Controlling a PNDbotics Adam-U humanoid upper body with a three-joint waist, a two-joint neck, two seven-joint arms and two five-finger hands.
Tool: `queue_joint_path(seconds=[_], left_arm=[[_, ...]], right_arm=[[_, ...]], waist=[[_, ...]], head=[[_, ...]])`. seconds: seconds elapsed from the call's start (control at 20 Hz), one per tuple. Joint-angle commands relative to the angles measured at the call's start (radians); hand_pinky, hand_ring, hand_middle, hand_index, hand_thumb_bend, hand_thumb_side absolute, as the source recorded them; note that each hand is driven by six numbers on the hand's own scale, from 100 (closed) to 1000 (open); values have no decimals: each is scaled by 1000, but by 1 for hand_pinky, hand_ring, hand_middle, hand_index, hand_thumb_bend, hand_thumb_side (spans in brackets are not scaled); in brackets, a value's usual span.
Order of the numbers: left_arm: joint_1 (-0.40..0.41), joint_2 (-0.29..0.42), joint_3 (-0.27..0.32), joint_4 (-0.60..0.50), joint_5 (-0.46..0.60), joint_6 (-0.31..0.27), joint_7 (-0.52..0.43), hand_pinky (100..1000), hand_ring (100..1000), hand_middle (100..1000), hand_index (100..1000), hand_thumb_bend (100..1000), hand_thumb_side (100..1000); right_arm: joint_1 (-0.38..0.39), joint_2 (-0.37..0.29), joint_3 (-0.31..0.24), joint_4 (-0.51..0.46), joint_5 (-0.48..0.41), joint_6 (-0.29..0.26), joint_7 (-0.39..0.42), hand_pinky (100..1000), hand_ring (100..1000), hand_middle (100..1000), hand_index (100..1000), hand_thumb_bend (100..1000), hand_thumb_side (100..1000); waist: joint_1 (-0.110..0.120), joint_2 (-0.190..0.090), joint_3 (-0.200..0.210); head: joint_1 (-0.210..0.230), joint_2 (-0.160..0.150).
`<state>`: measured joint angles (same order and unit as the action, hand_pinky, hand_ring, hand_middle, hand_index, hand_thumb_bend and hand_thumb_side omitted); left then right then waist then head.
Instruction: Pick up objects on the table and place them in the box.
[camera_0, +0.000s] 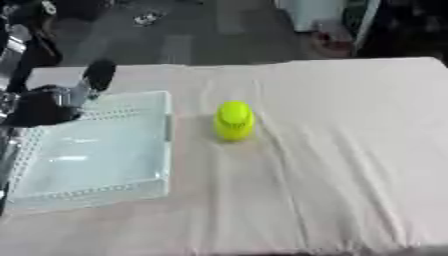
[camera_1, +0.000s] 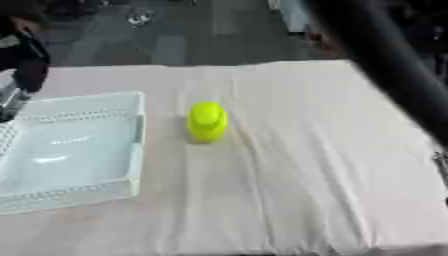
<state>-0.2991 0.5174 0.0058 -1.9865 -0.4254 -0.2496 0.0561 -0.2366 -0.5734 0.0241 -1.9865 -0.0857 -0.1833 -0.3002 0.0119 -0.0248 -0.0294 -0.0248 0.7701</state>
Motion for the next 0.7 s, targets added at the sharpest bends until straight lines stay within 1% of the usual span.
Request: queue_joint_path(seconds=[0.05, 0.55, 0.7], left_arm=[[-10, 14, 15, -13, 2, 4, 1, 766, 683, 847, 802, 302, 771], [-10, 13, 16, -13, 2, 7, -2, 766, 683, 848, 802, 300, 773], [-9, 13, 18, -13, 2, 8, -1, 766, 683, 848, 803, 300, 773]], right_arm=[[-6, -13, -10, -14, 7, 2, -6, 348, 505, 641, 732, 100, 1000], [-6, -14, -8, -14, 12, 11, 3, 347, 505, 646, 736, 100, 1000], [-6, -17, -11, -14, 40, 17, 9, 356, 513, 655, 738, 100, 1000]], waist=[[-1, -6, -1], [-1, -6, 0], [-1, -6, 2]], head=[[4, 0], [6, 0], [8, 0]])
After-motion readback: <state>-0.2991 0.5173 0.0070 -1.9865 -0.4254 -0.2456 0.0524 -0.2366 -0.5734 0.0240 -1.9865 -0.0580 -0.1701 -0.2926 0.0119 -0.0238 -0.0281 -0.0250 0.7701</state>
